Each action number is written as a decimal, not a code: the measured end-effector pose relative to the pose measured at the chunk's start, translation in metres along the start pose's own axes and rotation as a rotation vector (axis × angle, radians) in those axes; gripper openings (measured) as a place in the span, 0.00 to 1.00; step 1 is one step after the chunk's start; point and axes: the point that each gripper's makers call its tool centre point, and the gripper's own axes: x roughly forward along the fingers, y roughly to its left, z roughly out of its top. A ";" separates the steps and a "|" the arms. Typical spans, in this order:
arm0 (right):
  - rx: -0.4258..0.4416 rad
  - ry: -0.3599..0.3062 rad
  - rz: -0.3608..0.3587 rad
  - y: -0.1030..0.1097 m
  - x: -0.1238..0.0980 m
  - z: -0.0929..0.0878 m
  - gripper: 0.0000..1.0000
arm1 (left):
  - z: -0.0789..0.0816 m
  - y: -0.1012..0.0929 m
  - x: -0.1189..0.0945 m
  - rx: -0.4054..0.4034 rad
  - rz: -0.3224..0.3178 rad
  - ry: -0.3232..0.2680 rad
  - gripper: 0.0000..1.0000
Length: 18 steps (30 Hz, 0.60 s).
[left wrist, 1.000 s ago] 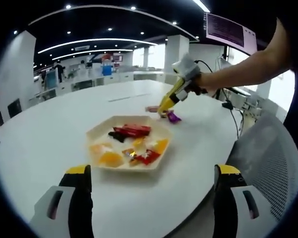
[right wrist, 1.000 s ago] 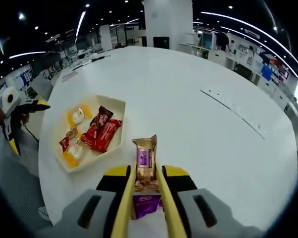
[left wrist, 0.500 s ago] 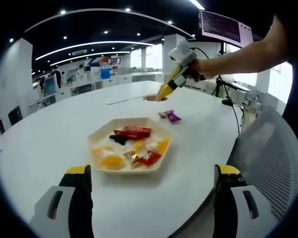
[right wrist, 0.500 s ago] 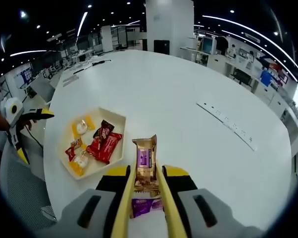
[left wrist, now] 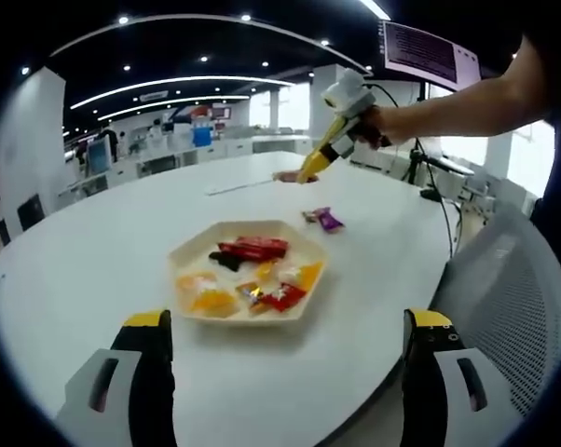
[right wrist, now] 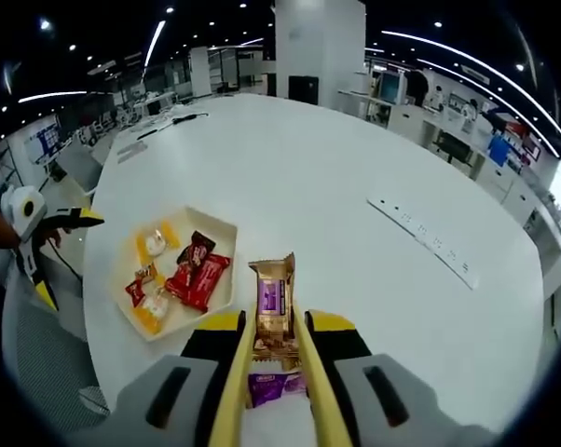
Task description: Place the target food into the container with the food tongs after gripping and lifting it, then release it inside without dropping or visibly crushing the food.
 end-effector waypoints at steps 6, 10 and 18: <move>0.004 -0.002 -0.004 0.000 -0.003 0.001 0.24 | -0.002 -0.001 0.000 0.003 -0.002 0.008 1.00; 0.002 -0.001 -0.007 0.000 -0.004 0.001 0.24 | -0.002 -0.001 0.000 0.003 -0.001 0.010 1.00; 0.000 -0.012 0.000 0.005 -0.003 0.008 0.23 | -0.003 0.001 0.000 -0.002 0.007 0.017 0.99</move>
